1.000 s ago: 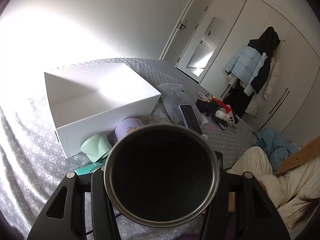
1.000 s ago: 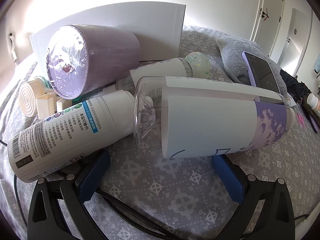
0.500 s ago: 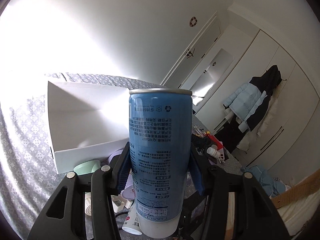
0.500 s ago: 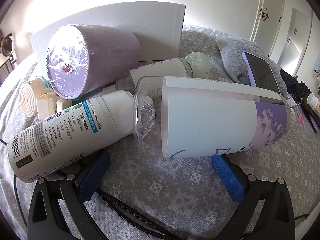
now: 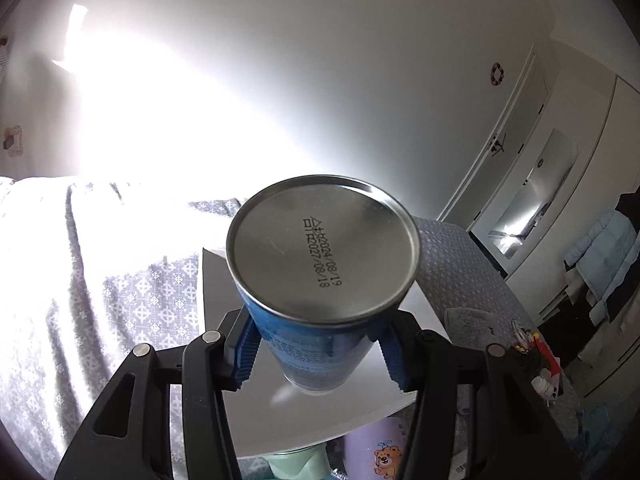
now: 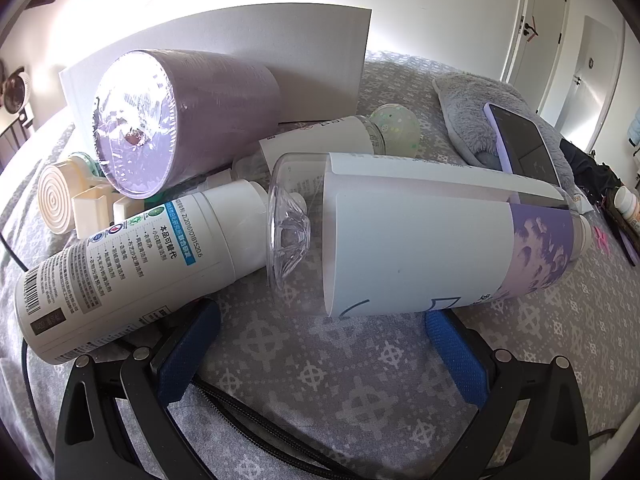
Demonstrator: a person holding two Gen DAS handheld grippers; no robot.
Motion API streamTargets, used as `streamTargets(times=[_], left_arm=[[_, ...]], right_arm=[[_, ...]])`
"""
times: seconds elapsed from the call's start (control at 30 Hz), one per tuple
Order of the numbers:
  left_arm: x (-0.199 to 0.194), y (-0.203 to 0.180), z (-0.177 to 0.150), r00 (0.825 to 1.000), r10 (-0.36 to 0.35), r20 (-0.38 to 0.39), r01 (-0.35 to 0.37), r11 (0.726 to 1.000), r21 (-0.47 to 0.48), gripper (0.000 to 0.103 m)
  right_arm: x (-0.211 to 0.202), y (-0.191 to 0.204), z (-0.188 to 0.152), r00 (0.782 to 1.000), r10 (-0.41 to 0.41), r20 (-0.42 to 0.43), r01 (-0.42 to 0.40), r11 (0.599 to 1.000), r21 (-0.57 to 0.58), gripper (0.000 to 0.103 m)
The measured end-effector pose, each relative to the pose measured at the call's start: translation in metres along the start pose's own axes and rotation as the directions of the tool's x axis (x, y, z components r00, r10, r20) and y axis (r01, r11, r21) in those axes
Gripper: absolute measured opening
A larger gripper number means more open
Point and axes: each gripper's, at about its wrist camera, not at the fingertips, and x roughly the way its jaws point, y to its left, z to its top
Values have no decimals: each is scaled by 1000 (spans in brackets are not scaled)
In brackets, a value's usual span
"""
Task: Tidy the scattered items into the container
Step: 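Carry the blue aerosol can over the white box and release it inside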
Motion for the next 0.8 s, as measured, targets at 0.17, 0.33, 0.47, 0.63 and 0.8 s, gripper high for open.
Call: streamTargets(times=[0.17, 0.33, 0.47, 0.63, 0.8], left_arm=[[41, -7, -22, 990, 101, -102, -94, 993, 68, 51], [49, 0, -50, 977, 119, -175, -96, 987, 131, 51], [49, -5, -58, 972, 117, -205, -80, 980, 180, 51], [35, -8, -48, 975, 140, -171, -110, 979, 173, 76], [7, 2, -35, 975, 211, -71, -198, 968, 153, 90]], right_arm=[[0, 0, 0, 1000, 0, 0, 0, 1000, 0, 103], [0, 0, 0, 1000, 0, 0, 0, 1000, 0, 103], [0, 0, 0, 1000, 0, 0, 0, 1000, 0, 103], [0, 0, 0, 1000, 0, 0, 0, 1000, 0, 103], [1, -1, 1, 1000, 0, 0, 0, 1000, 0, 103]])
